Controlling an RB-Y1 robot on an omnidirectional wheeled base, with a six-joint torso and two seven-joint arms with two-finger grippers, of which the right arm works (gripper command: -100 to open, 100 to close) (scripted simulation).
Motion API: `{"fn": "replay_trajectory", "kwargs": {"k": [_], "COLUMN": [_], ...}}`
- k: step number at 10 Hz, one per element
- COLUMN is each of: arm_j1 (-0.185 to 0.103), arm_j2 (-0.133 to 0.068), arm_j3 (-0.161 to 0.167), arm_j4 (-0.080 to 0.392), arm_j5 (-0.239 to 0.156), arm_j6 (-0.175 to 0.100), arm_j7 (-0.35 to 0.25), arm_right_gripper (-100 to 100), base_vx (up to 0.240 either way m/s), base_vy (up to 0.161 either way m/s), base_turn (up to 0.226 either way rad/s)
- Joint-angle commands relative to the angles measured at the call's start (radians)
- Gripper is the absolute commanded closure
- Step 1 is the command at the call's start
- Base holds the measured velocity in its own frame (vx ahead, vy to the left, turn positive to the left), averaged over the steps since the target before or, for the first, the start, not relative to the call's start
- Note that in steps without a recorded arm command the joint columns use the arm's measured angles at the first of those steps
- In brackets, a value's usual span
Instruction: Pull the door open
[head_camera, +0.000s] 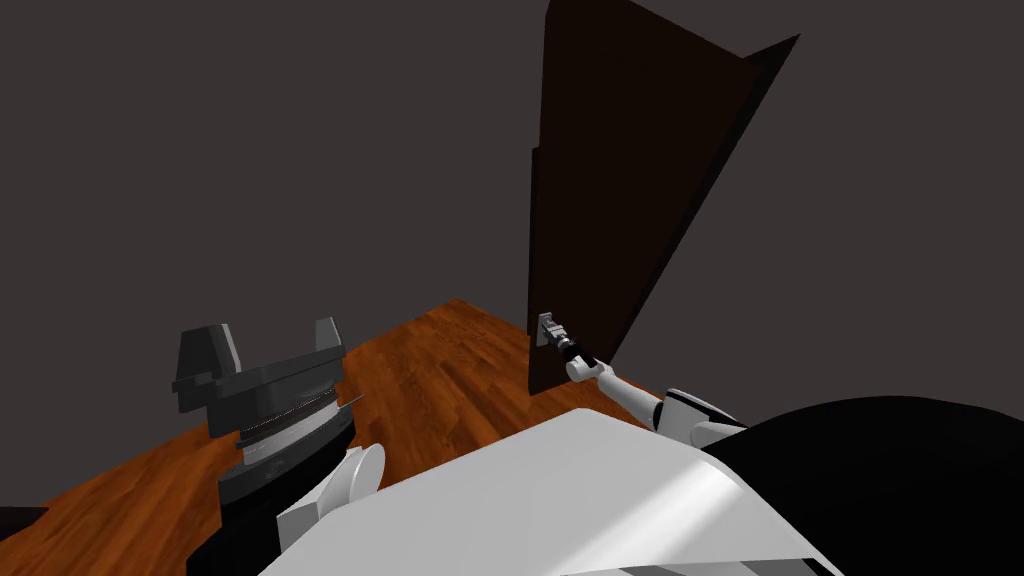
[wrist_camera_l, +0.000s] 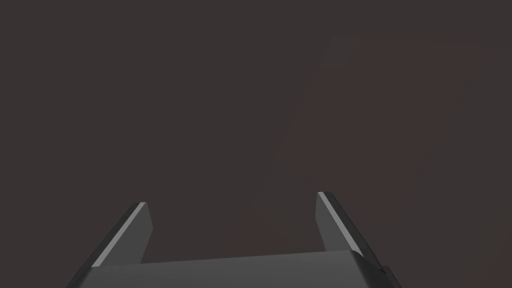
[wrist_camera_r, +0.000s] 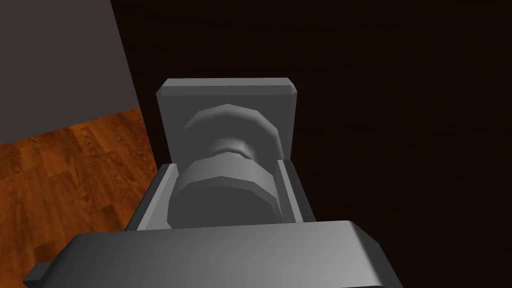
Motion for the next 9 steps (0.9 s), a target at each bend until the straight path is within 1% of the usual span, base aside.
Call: {"fn": "replay_trajectory", "kwargs": {"k": [1, 2, 3, 4, 9], "arm_j1": [0.002, 0.003, 0.010, 0.011, 0.027], "arm_j2": [-0.013, -0.008, -0.024, -0.030, -0.096], "arm_j3": [0.019, 0.011, 0.033, 0.039, 0.110], "arm_j4": [-0.007, -0.007, -0.016, -0.018, -0.053], "arm_j5": [0.003, 0.001, 0.006, 0.007, 0.024], "arm_j6": [-0.010, -0.003, -0.012, -0.016, -0.059], "arm_j7": [-0.018, -0.009, -0.027, -0.033, -0.102], "arm_right_gripper": [100, 100, 100, 100, 100], "base_vx": [-0.183, -0.079, -0.129, -0.178, -0.193], "base_vy": [-0.083, -0.037, -0.059, -0.079, -0.102], "base_turn": [0.061, 0.028, 0.069, 0.089, 0.111]}}
